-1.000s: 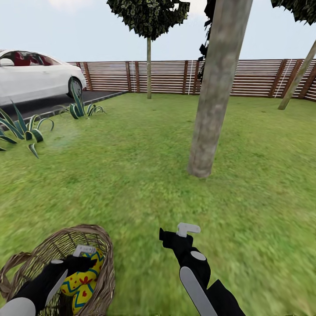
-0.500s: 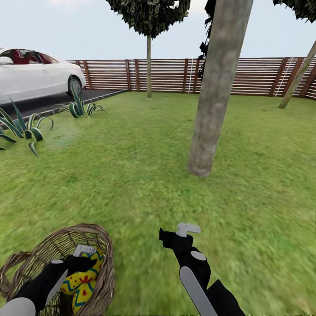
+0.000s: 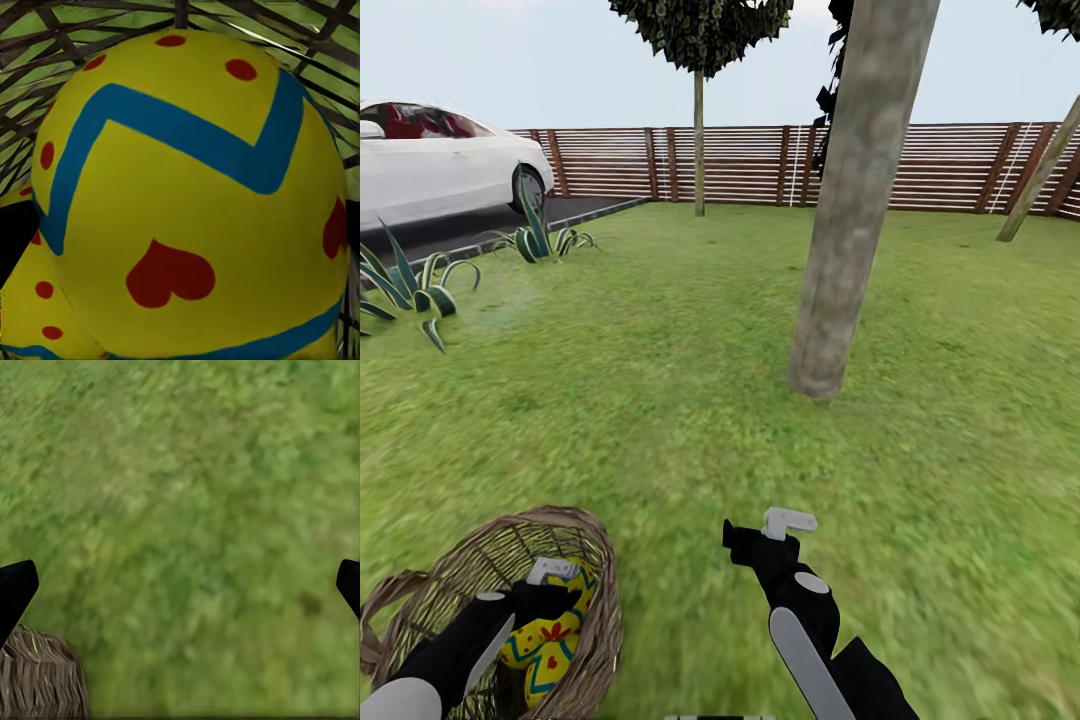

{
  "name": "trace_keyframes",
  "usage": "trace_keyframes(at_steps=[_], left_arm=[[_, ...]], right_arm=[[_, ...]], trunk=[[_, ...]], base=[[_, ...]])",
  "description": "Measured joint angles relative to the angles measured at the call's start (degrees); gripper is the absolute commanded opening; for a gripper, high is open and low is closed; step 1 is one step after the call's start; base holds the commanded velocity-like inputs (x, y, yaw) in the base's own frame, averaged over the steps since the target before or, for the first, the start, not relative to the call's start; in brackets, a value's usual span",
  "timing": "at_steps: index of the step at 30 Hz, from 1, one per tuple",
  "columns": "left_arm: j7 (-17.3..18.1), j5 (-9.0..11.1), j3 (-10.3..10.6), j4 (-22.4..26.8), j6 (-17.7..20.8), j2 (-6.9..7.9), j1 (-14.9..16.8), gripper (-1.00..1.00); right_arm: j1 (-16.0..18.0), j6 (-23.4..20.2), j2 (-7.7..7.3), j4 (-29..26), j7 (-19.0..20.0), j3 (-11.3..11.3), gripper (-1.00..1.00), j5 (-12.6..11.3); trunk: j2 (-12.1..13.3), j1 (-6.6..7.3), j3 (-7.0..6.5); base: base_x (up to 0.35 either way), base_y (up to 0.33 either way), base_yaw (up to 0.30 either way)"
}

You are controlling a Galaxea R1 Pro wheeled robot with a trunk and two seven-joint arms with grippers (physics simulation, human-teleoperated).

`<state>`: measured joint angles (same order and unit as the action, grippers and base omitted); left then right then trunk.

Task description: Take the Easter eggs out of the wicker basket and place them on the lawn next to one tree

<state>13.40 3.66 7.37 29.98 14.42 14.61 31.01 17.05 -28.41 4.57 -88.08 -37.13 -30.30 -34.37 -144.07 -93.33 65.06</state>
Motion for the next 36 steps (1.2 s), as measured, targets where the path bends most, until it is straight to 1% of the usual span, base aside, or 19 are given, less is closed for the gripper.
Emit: trace_keyframes(at_steps=[8, 10, 25, 27, 32, 35, 36], left_arm=[[-0.08, 0.01, 0.0, 0.03, 0.0, 0.02, -0.04, 1.0], [-0.03, 0.19, 0.0, 0.04, 0.02, 0.01, -0.03, 1.0], [-0.18, -0.06, 0.0, 0.24, -0.12, 0.03, -0.08, 1.0], [-0.15, 0.07, -0.09, 0.44, -0.15, 0.02, -0.02, 1.0], [-0.03, -0.1, -0.05, 0.5, -0.33, 0.04, -0.05, 1.0], [0.02, -0.13, -0.04, 0.51, -0.43, 0.05, -0.06, 1.0], [0.02, -0.13, -0.04, 0.52, -0.44, 0.04, -0.06, 1.0]], right_arm=[[0.02, 0.0, 0.0, 0.0, 0.0, 0.0, 1.0, -0.02], [0.03, 0.0, 0.0, 0.0, 0.0, -0.02, 1.0, -0.03], [0.04, 0.0, 0.0, 0.0, 0.0, -0.05, 1.0, -0.02], [0.04, 0.0, 0.01, 0.0, 0.0, -0.05, 1.0, -0.03], [0.04, 0.0, 0.03, 0.0, 0.0, -0.05, 1.0, -0.02], [0.02, 0.06, 0.01, 0.0, -0.07, -1.94, 1.0, 0.05], [0.03, 0.06, 0.01, 0.0, -0.08, -2.15, 1.0, 0.08]], trunk=[[0.0, 0.0, 0.0], [-0.02, -0.05, 0.43], [-0.03, -0.05, 0.44], [-0.06, -0.09, 0.87], [-0.06, -0.1, 0.88], [-0.06, -0.1, 0.89], [-0.06, -0.1, 0.89]], base=[[0.0, 0.0, 0.0], [0.0, 0.0, 0.0], [0.0, 0.0, 0.0], [0.0, 0.0, 0.0], [0.0, 0.0, 0.0], [0.0, 0.0, 0.0], [0.0, 0.0, 0.0]])
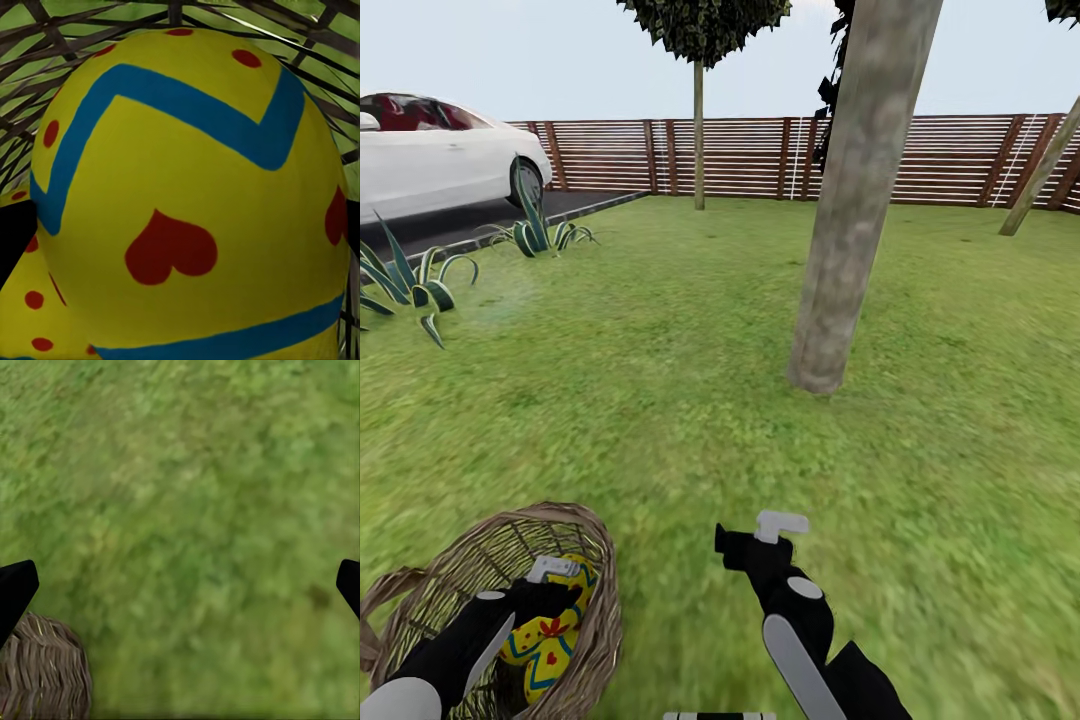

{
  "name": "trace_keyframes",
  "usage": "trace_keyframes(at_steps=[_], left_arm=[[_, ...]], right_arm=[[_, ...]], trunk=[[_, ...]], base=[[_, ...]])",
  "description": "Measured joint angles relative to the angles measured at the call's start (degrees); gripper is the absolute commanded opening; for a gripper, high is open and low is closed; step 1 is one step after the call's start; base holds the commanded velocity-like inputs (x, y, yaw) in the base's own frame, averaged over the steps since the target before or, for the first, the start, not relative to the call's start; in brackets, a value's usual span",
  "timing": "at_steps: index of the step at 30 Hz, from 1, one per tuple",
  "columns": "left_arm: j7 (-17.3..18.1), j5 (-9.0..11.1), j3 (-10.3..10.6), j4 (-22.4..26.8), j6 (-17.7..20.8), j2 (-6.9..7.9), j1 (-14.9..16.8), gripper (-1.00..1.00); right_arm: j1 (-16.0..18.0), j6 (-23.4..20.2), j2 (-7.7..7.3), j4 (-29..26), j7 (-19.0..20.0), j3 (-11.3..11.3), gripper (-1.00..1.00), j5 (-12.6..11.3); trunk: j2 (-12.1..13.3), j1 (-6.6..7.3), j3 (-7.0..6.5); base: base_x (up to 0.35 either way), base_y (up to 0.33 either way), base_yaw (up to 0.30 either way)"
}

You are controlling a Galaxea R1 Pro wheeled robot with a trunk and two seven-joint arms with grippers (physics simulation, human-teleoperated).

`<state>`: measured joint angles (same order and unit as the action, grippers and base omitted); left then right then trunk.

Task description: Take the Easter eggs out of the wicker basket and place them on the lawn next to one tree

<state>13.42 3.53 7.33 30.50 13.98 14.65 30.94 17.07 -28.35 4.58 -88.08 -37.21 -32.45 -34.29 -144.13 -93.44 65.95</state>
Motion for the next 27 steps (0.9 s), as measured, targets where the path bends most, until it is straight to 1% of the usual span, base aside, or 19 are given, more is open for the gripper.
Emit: trace_keyframes(at_steps=[1, 2, 11, 13, 24, 26, 27], left_arm=[[0.0, -0.01, 0.0, 0.0, -0.01, 0.0, 0.0, 1.0], [0.01, 0.0, 0.0, 0.0, -0.01, 0.01, 0.0, -1.0], [0.03, 0.1, 0.06, 0.06, -0.22, 0.03, -0.01, -1.0], [0.1, 0.08, 0.08, 0.03, -0.14, 0.04, -0.01, -1.0], [0.09, 0.07, 0.12, -0.04, -0.16, 0.04, -0.01, -1.0], [0.11, -0.01, 0.13, -0.2, -0.16, 0.05, -0.02, -1.0], [0.1, -0.02, 0.13, -0.2, -0.16, 0.05, -0.02, -1.0]], right_arm=[[-0.01, 0.02, 0.0, 0.0, -0.03, -0.38, 1.0, 0.03], [-0.02, 0.02, 0.0, 0.0, -0.03, -0.47, 1.0, 0.04], [0.0, 0.03, -0.02, 0.0, -0.02, -0.72, 1.0, 0.07], [0.0, 0.03, -0.03, 0.0, -0.01, -0.71, 1.0, 0.07], [-0.02, 0.03, -0.09, 0.0, -0.01, -0.63, 1.0, 0.07], [0.01, 0.03, -0.09, 0.0, -0.01, -0.63, 1.0, 0.08], [0.01, 0.03, -0.09, 0.0, -0.01, -0.62, 1.0, 0.07]], trunk=[[0.0, 0.0, 0.0], [0.0, 0.0, 0.0], [0.0, 0.0, 0.0], [0.02, 0.05, -0.43], [0.03, 0.05, -0.44], [0.05, 0.1, -0.88], [0.06, 0.1, -0.88]], base=[[0.0, 0.0, 0.0], [0.0, 0.0, 0.0], [0.0, 0.0, 0.0], [0.0, 0.0, 0.0], [0.0, 0.0, 0.0], [0.0, 0.0, 0.0], [0.0, 0.0, 0.0]])
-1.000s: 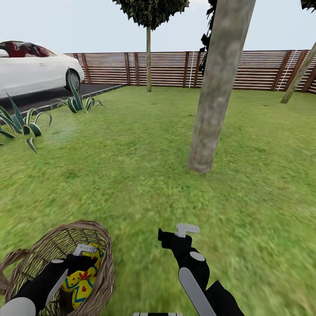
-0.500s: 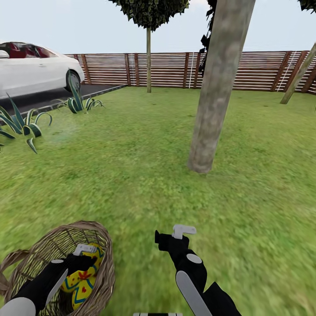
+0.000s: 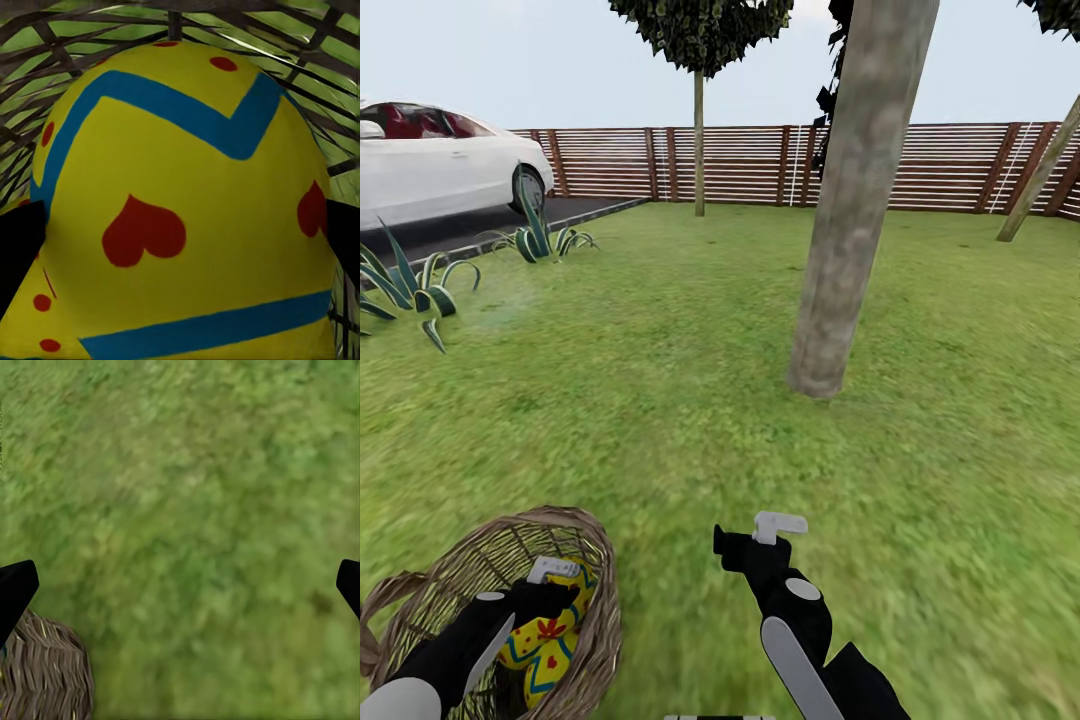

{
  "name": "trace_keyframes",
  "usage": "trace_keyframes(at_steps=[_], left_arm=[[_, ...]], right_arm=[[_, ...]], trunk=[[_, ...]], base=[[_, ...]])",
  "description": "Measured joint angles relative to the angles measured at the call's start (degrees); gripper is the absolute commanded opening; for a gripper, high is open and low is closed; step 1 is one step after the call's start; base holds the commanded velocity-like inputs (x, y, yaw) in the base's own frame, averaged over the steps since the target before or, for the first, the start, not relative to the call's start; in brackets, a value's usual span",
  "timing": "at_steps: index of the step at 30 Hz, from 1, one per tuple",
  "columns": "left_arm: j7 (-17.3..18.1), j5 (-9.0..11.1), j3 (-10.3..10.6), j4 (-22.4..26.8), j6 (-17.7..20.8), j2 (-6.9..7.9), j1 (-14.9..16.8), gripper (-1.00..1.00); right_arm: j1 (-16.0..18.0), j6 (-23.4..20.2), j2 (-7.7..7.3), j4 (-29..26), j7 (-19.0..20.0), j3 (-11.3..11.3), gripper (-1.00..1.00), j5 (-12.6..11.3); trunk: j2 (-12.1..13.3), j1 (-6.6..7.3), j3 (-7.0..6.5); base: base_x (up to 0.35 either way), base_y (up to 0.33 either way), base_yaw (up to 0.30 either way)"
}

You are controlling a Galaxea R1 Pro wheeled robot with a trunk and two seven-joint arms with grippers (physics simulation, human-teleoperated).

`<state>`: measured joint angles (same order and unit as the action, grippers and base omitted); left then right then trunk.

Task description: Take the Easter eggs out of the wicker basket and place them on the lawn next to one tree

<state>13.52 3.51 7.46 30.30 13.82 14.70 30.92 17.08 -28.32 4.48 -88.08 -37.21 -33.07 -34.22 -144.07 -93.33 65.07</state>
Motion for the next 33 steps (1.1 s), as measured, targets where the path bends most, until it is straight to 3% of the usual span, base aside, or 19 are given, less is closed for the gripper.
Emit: trace_keyframes(at_steps=[21, 29, 33], left_arm=[[-0.08, -0.27, 0.09, -0.43, 0.4, 0.0, 0.0, -1.0], [-0.18, -0.24, 0.1, -0.44, 0.44, 0.0, 0.0, -1.0], [-0.11, -0.3, 0.1, -0.47, 0.5, 0.0, 0.0, -1.0]], right_arm=[[-0.03, 0.0, 0.0, 0.0, 0.0, 0.09, 1.0, -0.01], [-0.02, 0.0, 0.0, 0.0, 0.0, 0.17, 1.0, -0.09], [-0.01, 0.0, 0.0, 0.0, 0.0, 0.18, 1.0, -0.08]], trunk=[[0.12, 0.23, -1.99], [0.12, 0.23, -2.0], [0.17, 0.34, -2.87]], base=[[0.0, 0.0, 0.0], [0.0, 0.0, 0.0], [0.0, 0.0, 0.0]])
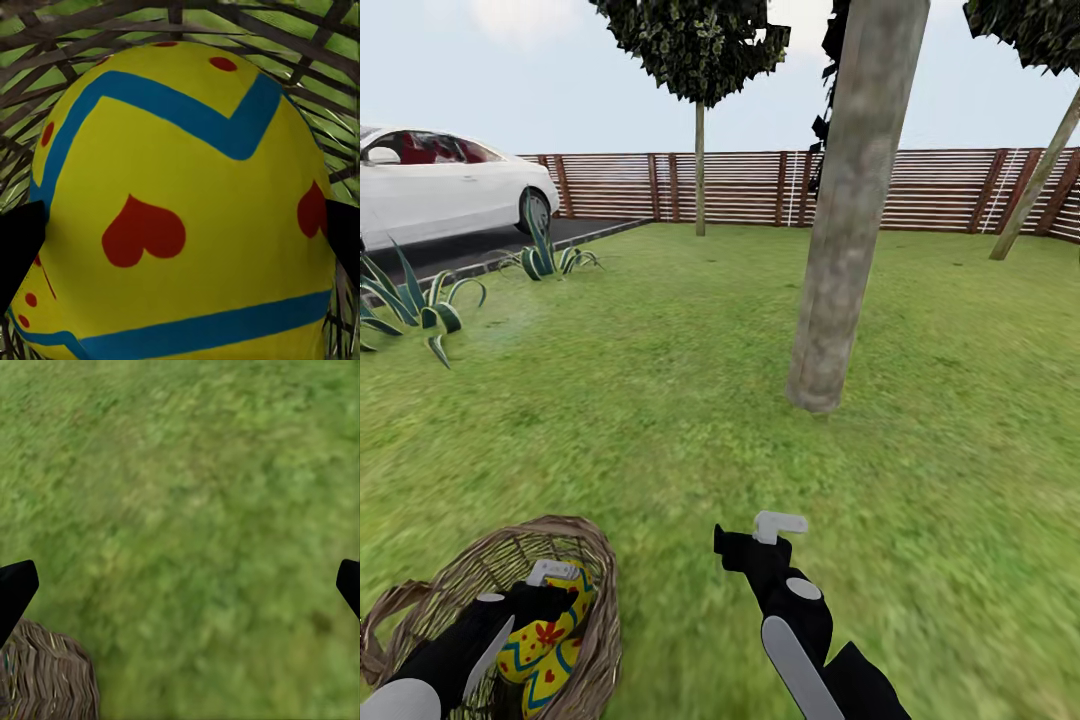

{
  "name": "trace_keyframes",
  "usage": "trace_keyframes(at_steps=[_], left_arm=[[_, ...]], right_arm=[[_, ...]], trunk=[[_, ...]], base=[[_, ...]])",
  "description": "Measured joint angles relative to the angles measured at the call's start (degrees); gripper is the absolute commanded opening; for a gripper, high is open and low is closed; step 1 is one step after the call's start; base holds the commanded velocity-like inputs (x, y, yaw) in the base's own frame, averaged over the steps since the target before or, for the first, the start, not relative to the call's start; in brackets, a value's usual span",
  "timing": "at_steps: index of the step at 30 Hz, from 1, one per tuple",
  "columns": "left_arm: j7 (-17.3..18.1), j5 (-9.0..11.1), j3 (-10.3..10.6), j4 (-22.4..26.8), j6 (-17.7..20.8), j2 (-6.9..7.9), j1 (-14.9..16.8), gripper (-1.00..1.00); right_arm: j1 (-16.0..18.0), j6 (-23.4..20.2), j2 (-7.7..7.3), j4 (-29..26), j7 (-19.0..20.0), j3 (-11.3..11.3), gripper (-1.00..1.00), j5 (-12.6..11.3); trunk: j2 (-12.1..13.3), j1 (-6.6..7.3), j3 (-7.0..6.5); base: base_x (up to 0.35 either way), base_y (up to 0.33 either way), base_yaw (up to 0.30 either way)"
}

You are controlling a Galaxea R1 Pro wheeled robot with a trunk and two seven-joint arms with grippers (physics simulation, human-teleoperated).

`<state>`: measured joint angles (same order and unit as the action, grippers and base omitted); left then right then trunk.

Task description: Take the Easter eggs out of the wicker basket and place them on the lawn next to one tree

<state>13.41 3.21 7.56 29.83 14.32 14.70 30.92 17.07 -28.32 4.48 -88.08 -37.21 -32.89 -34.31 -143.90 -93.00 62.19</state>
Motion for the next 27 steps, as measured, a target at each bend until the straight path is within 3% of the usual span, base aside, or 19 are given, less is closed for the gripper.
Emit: trace_keyframes(at_steps=[3, 17, 23, 27], left_arm=[[-0.02, -0.07, 0.0, -0.02, 0.07, 0.0, 0.0, -1.0], [-0.47, 0.35, -0.07, -1.5, 1.53, 0.46, -0.19, -1.0], [-0.47, 0.14, -0.03, -3.05, 2.03, 0.64, -0.46, -1.0], [-0.43, 0.37, -0.06, -3.15, 2.06, 0.68, -0.51, -1.0]], right_arm=[[-0.02, 0.0, 0.0, 0.0, 0.0, 0.0, 1.0, 0.0], [-0.02, 0.0, 0.0, -0.09, 0.0, 0.0, 1.0, 0.0], [-0.01, 0.0, 0.0, -0.17, -0.01, 0.0, 1.0, 0.0], [-0.01, 0.0, 0.0, -0.18, 0.0, 0.0, 1.0, 0.0]], trunk=[[0.04, 0.08, -0.67], [0.04, 0.08, -0.68], [0.12, 0.23, -2.0], [0.12, 0.24, -2.01]], base=[[0.0, 0.0, 0.0], [0.0, 0.0, 0.0], [0.0, 0.0, 0.0], [0.0, 0.0, 0.0]])
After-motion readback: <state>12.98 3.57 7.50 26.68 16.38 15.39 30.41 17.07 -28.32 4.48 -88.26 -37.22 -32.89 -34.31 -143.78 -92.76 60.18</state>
